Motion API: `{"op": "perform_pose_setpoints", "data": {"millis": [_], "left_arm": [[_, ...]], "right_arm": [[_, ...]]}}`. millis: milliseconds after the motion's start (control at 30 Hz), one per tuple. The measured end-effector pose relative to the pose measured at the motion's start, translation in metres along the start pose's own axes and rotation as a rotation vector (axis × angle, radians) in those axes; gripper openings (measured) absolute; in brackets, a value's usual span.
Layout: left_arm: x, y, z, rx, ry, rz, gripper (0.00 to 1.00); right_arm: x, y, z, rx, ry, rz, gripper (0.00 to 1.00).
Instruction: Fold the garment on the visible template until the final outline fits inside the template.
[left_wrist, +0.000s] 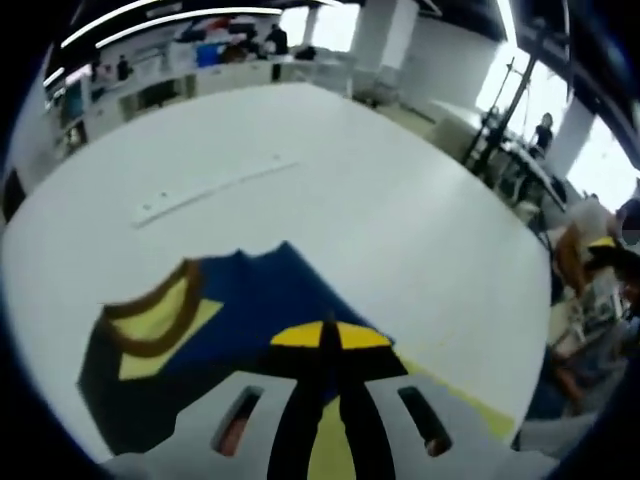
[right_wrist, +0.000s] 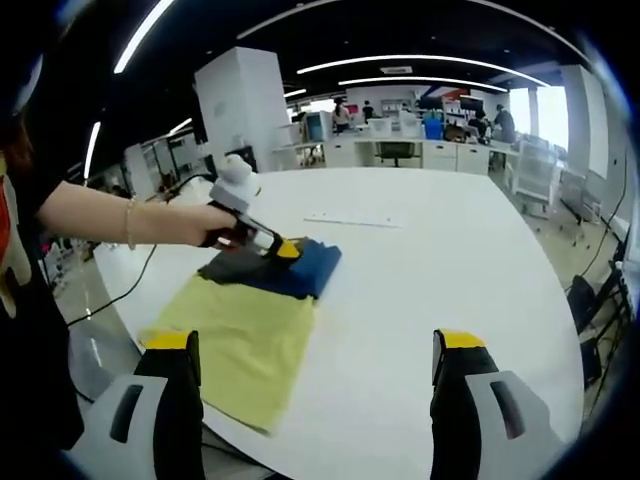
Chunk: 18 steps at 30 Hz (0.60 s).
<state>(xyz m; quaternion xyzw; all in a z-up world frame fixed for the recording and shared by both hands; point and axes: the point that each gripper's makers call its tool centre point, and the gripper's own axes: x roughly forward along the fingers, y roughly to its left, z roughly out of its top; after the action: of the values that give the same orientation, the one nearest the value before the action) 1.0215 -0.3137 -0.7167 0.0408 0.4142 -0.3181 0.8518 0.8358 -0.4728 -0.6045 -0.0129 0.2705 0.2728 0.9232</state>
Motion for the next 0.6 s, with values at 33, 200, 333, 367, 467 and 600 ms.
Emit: {"op": "perform_pose_setpoints", "data": {"millis": [33, 200, 333, 367, 467, 600], "left_arm": [[0.002, -0.001, -0.001, -0.002, 0.003, 0.000, 0.00], [0.013, -0.007, -0.005, -0.011, 0.008, 0.010, 0.00], [0.019, -0.009, -0.009, -0.009, 0.013, 0.023, 0.00], [0.021, -0.009, -0.011, -0.010, 0.015, 0.026, 0.00], [0.025, -0.010, -0.015, -0.010, 0.024, 0.031, 0.00], [0.028, -0.010, -0.020, -0.011, 0.031, 0.034, 0.00]], "right_arm": [[0.000, 0.000, 0.000, 0.001, 0.000, 0.001, 0.96], [0.002, 0.001, -0.004, 0.003, 0.006, 0.003, 0.96], [0.002, 0.000, -0.007, 0.009, 0.010, 0.000, 0.96], [0.001, -0.001, -0.008, 0.012, 0.010, -0.003, 0.96], [-0.001, -0.002, -0.010, 0.016, 0.013, -0.008, 0.96], [-0.002, -0.003, -0.012, 0.022, 0.016, -0.013, 0.96]]}}
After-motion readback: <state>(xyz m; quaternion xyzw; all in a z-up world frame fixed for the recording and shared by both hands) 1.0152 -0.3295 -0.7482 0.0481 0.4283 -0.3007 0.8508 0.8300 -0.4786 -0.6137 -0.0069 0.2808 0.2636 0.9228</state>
